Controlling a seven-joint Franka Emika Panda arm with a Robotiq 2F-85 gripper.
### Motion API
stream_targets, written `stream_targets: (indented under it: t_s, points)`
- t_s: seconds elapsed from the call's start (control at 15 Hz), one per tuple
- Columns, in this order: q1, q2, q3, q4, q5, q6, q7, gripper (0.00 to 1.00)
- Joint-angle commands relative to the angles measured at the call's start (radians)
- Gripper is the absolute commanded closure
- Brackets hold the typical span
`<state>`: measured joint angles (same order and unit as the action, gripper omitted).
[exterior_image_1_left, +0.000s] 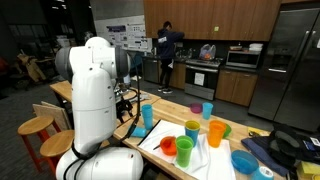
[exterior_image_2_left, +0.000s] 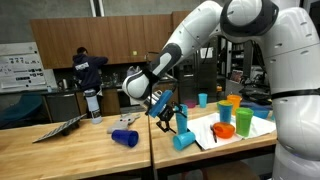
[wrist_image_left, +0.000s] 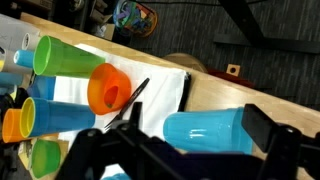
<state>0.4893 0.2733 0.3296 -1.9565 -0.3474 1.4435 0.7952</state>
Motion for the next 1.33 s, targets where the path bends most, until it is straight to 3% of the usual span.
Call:
stream_targets:
  t_s: [0.0,0.27,0.8,1.27]
  points:
    - [-0.004,-0.014,-0.001,-0.046,0.012,0.015,-0.006,0.0]
    - [-0.002,0.007,0.002,-0.07,0.017,0.042,-0.004,0.0]
    - [0.023,0.137,-0.01,-0.004,0.0,0.128,-0.017,0.0]
    - [0.019,0.14,-0.034,-0.02,0.014,0.153,-0.012,0.0]
